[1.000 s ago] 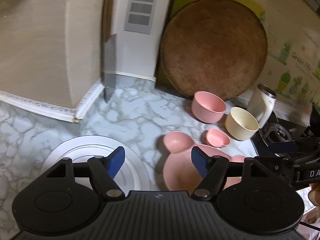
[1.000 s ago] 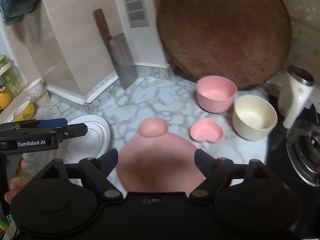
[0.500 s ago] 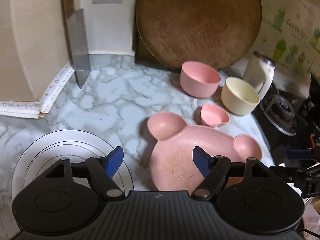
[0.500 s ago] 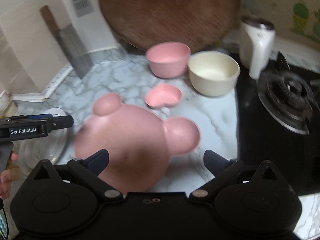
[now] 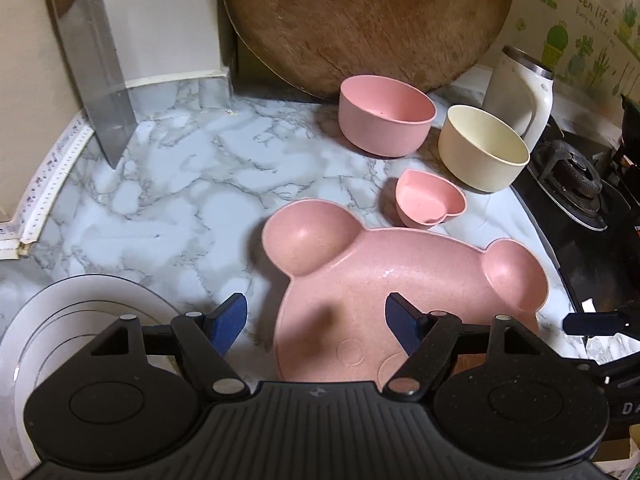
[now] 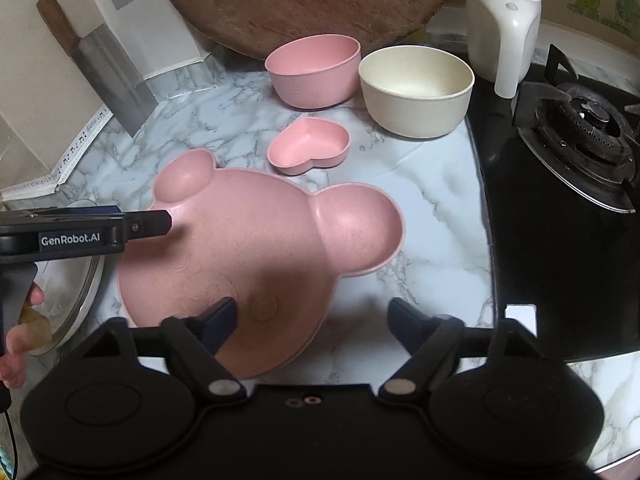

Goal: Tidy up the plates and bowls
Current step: 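Move both open tools over the rim of the pink bear plate, then close both tools on the pink bear plate rim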

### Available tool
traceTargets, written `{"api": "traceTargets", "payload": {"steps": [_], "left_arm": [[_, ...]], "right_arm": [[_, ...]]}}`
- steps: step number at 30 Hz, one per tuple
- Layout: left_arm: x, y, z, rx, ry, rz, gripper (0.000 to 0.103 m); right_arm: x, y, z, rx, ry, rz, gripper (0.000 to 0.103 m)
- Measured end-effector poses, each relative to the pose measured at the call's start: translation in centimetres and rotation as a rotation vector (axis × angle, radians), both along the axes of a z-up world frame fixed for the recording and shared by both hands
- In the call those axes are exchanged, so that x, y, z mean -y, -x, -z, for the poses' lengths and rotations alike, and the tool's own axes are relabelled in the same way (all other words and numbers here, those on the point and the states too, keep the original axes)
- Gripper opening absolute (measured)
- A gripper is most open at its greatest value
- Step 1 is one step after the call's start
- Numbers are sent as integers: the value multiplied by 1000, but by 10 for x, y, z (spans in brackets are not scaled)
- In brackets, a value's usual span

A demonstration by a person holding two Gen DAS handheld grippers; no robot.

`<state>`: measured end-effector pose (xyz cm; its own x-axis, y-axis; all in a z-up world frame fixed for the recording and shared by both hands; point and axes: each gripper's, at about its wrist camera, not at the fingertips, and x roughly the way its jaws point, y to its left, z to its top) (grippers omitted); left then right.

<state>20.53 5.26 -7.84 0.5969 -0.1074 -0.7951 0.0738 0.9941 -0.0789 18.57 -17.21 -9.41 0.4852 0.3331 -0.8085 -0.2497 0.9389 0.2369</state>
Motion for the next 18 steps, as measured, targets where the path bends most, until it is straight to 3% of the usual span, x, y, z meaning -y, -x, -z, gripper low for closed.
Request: {"api": "traceTargets", "payload": {"steps": [3,5,8,11,15,18], "left_arm": [[-1,-3,3,-13,0,-10,75],[-3,-5,4,-23,12,-16,58],[-7,-9,6,-42,36,-25,46],[-6,-11,7,-50,25,-27,36],[-8,-12,8,-61,17,-39,30],[-6,-15,9,-75,-27,-44,19]], "right_arm": [[0,-3,-1,0,-1,13,68],[1,-5,-2,-9,-9,11,57],[1,-9,1,-32,-13,4,48],[0,-11,3,-43,-18,3,38],[0,-13,5,-53,-20,10,27],[0,-14,7,-58,-11,5,21]]}}
